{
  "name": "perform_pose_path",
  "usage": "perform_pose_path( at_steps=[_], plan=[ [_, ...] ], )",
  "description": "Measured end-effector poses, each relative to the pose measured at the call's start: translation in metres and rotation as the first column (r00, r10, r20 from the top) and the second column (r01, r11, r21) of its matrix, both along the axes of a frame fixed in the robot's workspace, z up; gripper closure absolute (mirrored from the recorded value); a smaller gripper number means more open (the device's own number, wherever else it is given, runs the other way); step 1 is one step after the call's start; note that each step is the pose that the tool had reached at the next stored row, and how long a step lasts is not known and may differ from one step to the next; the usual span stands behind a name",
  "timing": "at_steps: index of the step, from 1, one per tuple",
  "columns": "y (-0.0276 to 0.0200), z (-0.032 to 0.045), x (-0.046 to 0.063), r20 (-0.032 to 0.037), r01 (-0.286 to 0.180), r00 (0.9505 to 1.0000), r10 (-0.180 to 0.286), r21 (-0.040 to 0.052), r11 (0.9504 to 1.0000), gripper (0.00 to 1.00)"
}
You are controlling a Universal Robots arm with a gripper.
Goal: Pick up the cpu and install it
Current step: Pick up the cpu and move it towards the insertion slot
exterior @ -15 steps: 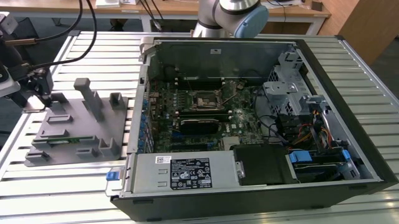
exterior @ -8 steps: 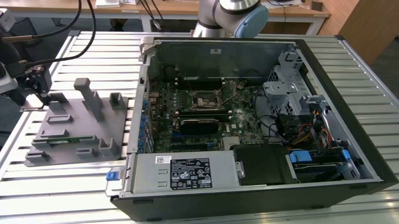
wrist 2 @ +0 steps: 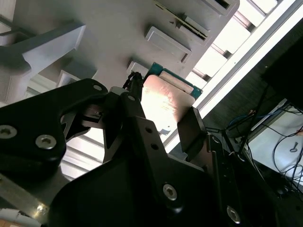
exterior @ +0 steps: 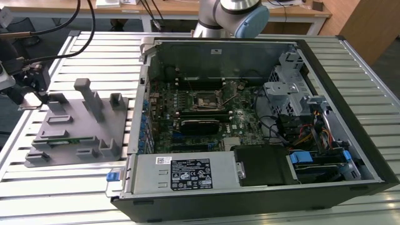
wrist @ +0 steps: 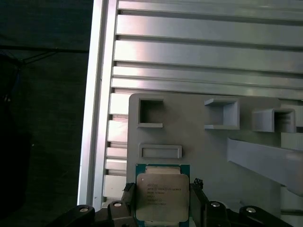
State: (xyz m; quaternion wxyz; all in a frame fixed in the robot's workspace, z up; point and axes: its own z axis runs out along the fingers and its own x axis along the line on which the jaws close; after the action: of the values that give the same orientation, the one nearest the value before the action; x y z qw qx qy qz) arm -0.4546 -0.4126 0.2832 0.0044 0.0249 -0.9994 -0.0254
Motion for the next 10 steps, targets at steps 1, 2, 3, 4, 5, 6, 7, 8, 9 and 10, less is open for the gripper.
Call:
perform_pose_path(
  at_steps=[1,2,3,4,5,6,7,8,9,10],
  plan=[
    [0.0000,0.0007,0.0000,0.0000,0.000,1.0000,0.000,0.0000,1.0000,0.46],
    [0.0000,0.0016,0.0000,-0.0001,0.000,1.0000,0.000,-0.0001,1.0000,0.46],
    [0.0000,0.0023,0.0000,0.0000,0.000,1.0000,0.000,0.0000,1.0000,0.46],
    [0.0000,0.0032,0.0000,-0.0001,0.000,1.0000,0.000,-0.0001,1.0000,0.46],
    [0.0000,0.0041,0.0000,0.0000,0.000,1.0000,0.000,0.0000,1.0000,0.46],
    [0.0000,0.0051,0.0000,-0.0001,0.000,1.0000,0.000,0.0000,1.0000,0.46],
    [0.0000,0.0061,0.0000,-0.0001,0.000,1.0000,0.000,0.0000,1.0000,0.46],
    [0.0000,0.0072,0.0000,0.0000,0.000,1.0000,0.000,-0.0001,1.0000,0.46],
    [0.0000,0.0084,0.0000,0.0000,0.000,1.0000,0.000,0.0000,1.0000,0.46],
    [0.0000,0.0095,0.0000,0.0000,0.000,1.0000,0.000,0.0000,1.0000,0.46]
  ],
)
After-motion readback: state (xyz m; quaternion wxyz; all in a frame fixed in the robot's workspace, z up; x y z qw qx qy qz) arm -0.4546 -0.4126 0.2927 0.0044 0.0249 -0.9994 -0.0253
